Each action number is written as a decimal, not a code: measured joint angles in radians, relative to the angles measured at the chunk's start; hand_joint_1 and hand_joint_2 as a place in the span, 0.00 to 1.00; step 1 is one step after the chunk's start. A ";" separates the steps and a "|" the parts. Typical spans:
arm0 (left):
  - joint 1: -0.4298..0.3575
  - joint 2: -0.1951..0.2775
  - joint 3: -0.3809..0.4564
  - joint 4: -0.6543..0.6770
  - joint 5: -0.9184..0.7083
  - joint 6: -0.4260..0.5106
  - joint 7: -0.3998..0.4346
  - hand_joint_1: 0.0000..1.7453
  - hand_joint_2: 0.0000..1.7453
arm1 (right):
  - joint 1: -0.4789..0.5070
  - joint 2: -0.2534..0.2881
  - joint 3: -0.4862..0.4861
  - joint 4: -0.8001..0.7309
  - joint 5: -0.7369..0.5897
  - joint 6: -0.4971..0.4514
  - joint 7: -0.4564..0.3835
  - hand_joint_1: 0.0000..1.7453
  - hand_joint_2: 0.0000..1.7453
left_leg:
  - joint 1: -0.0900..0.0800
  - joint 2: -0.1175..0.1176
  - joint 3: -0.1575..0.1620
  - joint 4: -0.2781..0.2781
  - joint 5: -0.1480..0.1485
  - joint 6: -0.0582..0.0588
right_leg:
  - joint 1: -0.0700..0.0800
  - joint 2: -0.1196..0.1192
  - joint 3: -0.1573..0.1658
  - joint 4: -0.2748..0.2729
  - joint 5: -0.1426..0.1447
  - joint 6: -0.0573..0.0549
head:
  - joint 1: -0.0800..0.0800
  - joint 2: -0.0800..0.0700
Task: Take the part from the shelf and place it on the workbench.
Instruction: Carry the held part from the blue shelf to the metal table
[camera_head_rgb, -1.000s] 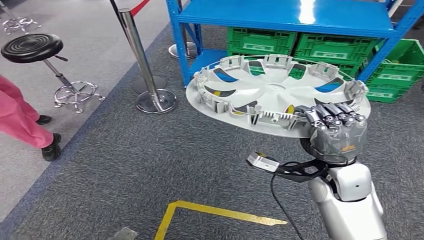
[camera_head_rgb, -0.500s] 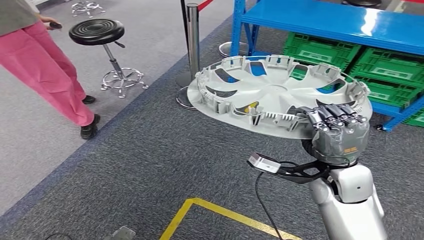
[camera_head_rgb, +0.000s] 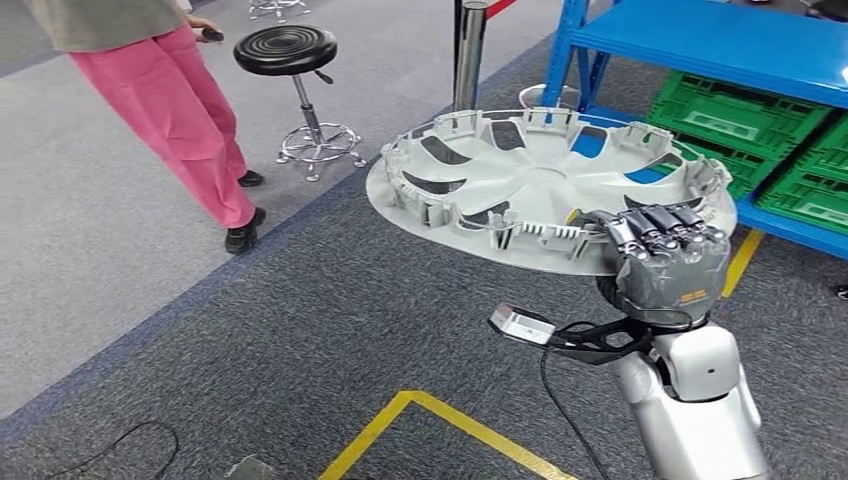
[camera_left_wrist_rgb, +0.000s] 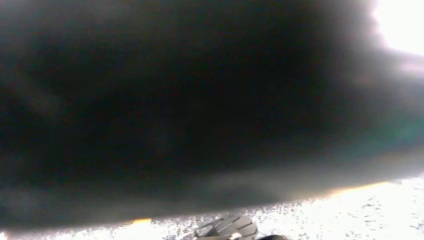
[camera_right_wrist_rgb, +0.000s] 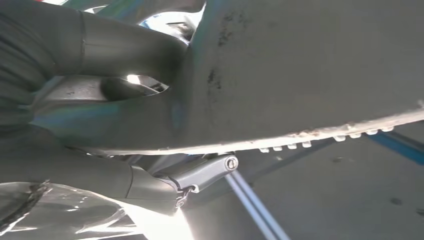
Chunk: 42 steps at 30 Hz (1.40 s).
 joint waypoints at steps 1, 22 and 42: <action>-0.001 0.001 0.000 0.000 -0.001 0.000 0.000 0.00 0.00 | -0.001 0.001 -0.002 -0.001 0.000 0.000 -0.003 1.00 1.00 | -0.006 0.020 0.030 -0.059 0.017 0.007 | 0.003 -0.010 0.003 0.000 -0.003 0.003 | 0.000 0.000; 0.001 0.007 -0.018 0.006 -0.004 -0.002 -0.001 0.00 0.00 | 0.002 0.020 -0.021 -0.011 0.000 0.000 -0.033 1.00 1.00 | 0.000 -0.145 0.021 -0.091 0.017 0.006 | -0.012 0.120 -0.031 0.004 0.023 0.011 | 0.004 0.000; -0.005 0.010 -0.029 0.008 -0.014 -0.004 -0.004 0.00 0.00 | 0.000 0.036 -0.029 -0.017 0.000 0.000 -0.038 1.00 1.00 | -0.004 -0.068 0.052 -0.127 0.024 0.051 | -0.001 0.071 -0.152 0.278 -0.125 0.040 | 0.001 0.000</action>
